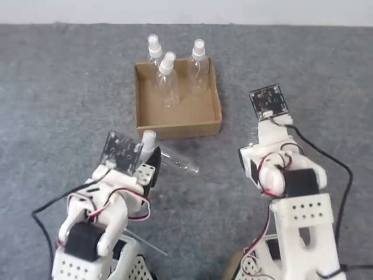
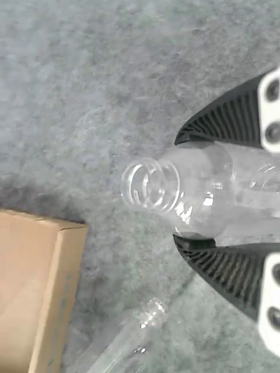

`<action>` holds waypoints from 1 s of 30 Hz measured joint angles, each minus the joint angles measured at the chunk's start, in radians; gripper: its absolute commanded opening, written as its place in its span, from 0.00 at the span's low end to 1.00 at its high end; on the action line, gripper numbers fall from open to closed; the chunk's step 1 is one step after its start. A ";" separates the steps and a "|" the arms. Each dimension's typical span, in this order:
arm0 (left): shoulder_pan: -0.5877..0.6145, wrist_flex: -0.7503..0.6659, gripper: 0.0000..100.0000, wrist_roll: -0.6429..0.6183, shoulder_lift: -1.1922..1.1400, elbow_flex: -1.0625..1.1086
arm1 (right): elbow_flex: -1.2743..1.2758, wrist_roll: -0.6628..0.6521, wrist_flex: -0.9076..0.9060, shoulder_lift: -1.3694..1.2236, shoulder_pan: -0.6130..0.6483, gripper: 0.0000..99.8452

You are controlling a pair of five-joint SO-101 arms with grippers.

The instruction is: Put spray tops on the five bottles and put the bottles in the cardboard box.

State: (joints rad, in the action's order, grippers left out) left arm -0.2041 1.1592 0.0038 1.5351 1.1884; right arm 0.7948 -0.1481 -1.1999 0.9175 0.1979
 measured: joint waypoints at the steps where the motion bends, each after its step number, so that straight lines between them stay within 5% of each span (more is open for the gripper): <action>1: 0.000 0.000 0.01 0.000 0.020 0.000 | 0.017 0.000 0.012 0.015 0.003 0.02; 30: 0.104 -0.206 0.01 -0.135 0.267 -0.002 | 0.256 -0.003 0.100 0.434 0.178 0.02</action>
State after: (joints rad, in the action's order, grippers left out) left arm -0.0997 0.9536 -0.1312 1.8021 1.1868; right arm 1.0510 -0.1511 -1.1001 1.3518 0.3759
